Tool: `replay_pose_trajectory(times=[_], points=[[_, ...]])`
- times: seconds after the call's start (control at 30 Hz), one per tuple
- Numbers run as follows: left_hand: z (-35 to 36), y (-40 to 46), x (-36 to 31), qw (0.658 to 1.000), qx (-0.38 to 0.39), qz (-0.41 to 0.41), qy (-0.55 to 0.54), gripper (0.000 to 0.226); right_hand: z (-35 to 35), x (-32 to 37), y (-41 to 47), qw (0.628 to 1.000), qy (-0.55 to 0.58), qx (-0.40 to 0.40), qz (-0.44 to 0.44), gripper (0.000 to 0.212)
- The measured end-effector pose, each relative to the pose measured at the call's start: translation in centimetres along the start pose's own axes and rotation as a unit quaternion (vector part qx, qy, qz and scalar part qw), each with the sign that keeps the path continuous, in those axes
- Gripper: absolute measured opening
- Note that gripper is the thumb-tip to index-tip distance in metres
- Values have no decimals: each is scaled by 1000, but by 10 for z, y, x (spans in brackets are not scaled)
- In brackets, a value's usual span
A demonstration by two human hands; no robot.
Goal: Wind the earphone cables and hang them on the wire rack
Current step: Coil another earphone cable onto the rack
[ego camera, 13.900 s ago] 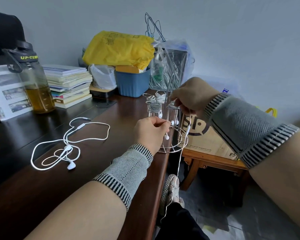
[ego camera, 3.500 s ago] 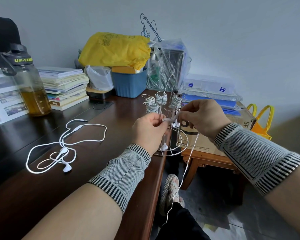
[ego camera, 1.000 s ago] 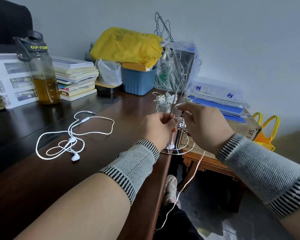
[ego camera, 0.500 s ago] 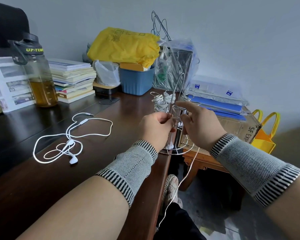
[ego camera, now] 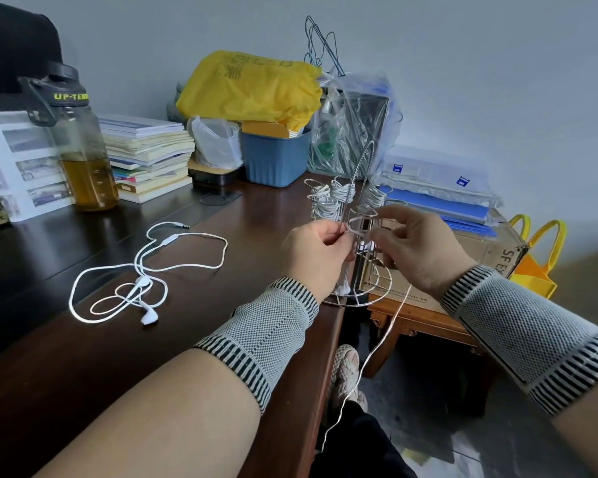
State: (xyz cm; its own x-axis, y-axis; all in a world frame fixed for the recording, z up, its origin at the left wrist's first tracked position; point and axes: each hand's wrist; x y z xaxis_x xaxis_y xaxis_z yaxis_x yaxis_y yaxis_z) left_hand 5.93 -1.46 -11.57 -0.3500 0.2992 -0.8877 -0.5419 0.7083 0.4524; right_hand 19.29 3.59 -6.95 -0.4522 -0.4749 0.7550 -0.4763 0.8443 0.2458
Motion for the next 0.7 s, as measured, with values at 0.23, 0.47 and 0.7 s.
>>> replay_pose_trajectory(times=[0.23, 0.47, 0.7], points=[[2, -3, -3, 1000, 13, -4, -8, 5, -10, -5, -7, 996, -46, -65, -37, 13], [0, -3, -3, 1000, 9, -5, 1, 3, -7, -7, -8, 996, -63, -41, -47, 22], [-1, -4, -7, 1000, 15, 2, 11, 2, -15, -10, -3, 996, -59, -49, -53, 14]])
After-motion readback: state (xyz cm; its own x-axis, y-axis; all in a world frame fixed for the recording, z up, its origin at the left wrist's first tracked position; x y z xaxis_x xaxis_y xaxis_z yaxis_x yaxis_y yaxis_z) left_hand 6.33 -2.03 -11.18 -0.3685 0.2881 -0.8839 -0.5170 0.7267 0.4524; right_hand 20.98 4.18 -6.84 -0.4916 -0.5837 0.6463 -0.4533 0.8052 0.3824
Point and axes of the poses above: each hand's wrist, its own y-axis towards the middle knuckle, its own z-axis out of the palm, x = y × z, and after that the axes turned 7 degrees about z, right-handed
